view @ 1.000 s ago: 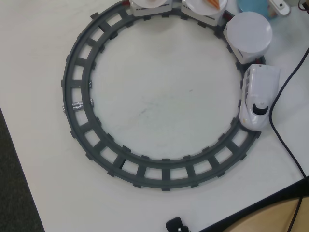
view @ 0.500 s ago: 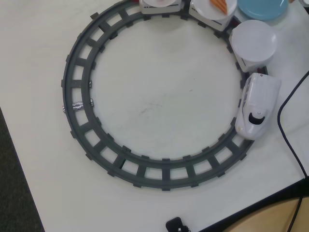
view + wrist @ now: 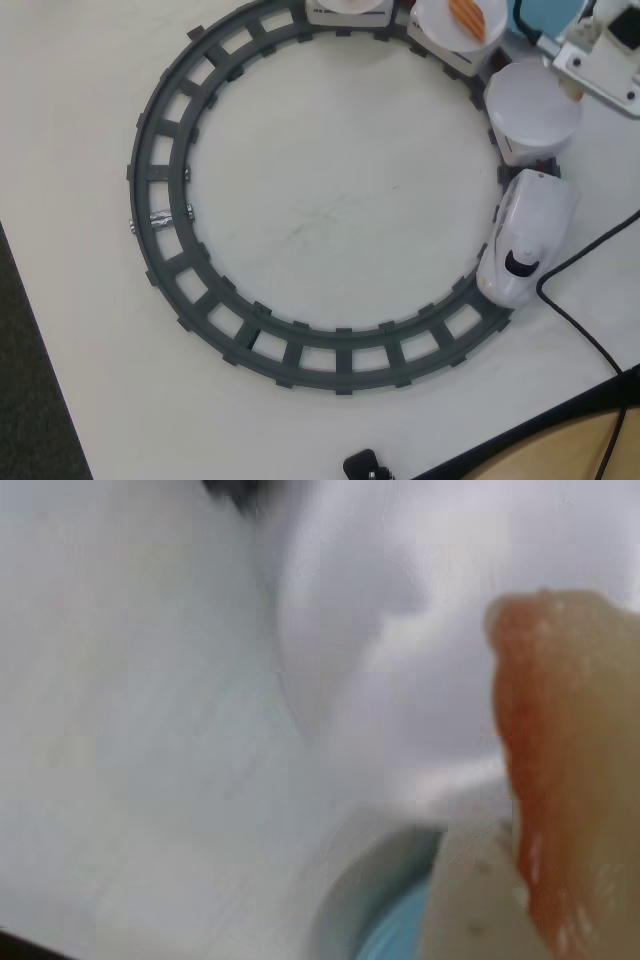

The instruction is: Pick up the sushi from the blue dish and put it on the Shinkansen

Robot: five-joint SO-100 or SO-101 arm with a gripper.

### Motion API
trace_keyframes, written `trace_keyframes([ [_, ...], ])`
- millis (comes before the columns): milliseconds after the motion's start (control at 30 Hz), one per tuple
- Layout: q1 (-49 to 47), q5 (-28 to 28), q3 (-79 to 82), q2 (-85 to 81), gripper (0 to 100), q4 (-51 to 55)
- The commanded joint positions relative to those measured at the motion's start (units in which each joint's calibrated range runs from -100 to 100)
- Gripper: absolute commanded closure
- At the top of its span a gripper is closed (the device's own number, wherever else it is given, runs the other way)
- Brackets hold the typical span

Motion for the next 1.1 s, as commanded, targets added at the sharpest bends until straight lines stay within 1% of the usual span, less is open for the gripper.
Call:
trace_keyframes([
  [0,-5.4,0.3,5.4,-8.4,98,0.7],
  [133,-9.4,0.3,11.6,-13.8,98,0.6],
  [233,-9.9,0.4,16.2,-16.4,98,0.5],
  [333,-10.5,1.8,21.2,-19.1,98,0.4],
  [567,-10.6,2.1,31.6,-24.0,98,-6.5],
  [833,-11.4,2.1,31.8,-22.5,98,-11.4],
  [1067,-11.4,2.2,31.8,-15.6,98,-15.2],
])
